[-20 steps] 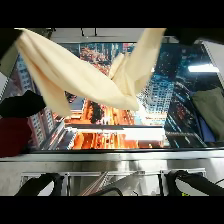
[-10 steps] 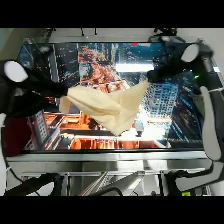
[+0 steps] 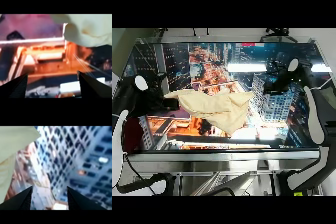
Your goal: Fold the shirts.
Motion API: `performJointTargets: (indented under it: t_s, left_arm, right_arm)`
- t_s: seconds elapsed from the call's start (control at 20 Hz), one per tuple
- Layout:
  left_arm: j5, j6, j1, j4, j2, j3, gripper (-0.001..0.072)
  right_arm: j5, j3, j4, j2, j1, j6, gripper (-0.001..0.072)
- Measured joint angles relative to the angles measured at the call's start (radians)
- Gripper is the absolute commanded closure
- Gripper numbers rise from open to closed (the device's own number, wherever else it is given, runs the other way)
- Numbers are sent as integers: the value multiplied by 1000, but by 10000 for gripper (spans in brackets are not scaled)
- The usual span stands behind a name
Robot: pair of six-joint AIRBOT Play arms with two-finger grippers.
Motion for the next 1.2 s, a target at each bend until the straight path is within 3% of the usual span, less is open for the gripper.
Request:
performJointTargets:
  t_s: [0.2,0.45,0.85,0.9,1.0,1.1,1.15,1.2]
  left_arm:
    - [118,69,38,-187,59,-239,116]
    - [287,206,-93,-557,54,-443,116]
    - [611,243,-402,-719,-100,-385,118]
    - [623,243,-418,-724,-129,-353,118]
    - [632,237,-435,-734,-179,-294,121]
    - [632,230,-444,-728,-224,-244,680]
    - [624,226,-445,-715,-241,-226,690]
    - [605,227,-445,-715,-252,-206,691]
  right_arm:
    - [8,-206,85,60,-52,-13,229]
    - [-155,-454,408,72,-63,-137,230]
    - [-288,-525,676,-6,10,-295,233]
    - [-299,-526,705,-15,17,-315,259]
    - [-327,-529,748,-30,29,-364,634]
    - [-346,-531,786,-38,34,-415,649]
    - [-346,-531,814,-40,36,-434,698]
    - [-337,-530,835,-41,37,-457,699]
